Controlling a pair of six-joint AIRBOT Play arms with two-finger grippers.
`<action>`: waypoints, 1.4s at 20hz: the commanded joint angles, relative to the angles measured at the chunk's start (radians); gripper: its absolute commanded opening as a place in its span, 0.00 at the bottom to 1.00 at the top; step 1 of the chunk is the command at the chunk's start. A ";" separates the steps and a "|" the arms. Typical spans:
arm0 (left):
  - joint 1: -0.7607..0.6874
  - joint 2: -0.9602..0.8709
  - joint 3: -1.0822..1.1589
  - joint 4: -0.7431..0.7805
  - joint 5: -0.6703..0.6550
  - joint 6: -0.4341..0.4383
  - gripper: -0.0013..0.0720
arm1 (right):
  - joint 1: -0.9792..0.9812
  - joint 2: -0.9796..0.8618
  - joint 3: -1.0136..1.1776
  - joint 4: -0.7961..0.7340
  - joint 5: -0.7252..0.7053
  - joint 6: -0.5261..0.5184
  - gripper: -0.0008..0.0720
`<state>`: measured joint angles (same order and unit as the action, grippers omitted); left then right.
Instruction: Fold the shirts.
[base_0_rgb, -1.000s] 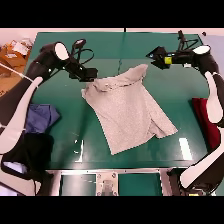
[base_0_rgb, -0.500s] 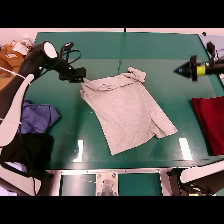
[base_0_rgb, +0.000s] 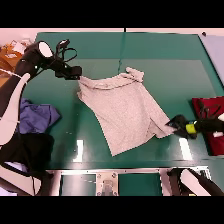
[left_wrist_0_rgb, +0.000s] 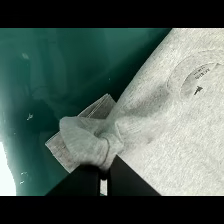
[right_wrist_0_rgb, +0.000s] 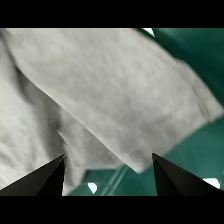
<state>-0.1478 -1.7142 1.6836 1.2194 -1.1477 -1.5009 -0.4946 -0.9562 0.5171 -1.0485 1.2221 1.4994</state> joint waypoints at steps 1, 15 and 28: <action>0.002 0.000 0.000 0.003 0.003 0.022 0.05 | 0.000 0.074 -0.155 -0.029 -0.049 0.042 0.83; 0.002 0.001 -0.018 0.249 -0.353 -0.018 0.05 | 0.074 -0.510 0.450 0.401 -0.179 -0.246 0.03; -0.163 0.225 -0.551 0.083 -0.284 -0.106 0.05 | 0.305 -0.995 1.293 0.331 0.019 -0.077 0.40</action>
<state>-0.3031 -1.5063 1.1717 1.3235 -1.4704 -1.5978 -0.2134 -1.9217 1.7592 -0.6937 1.2026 1.4109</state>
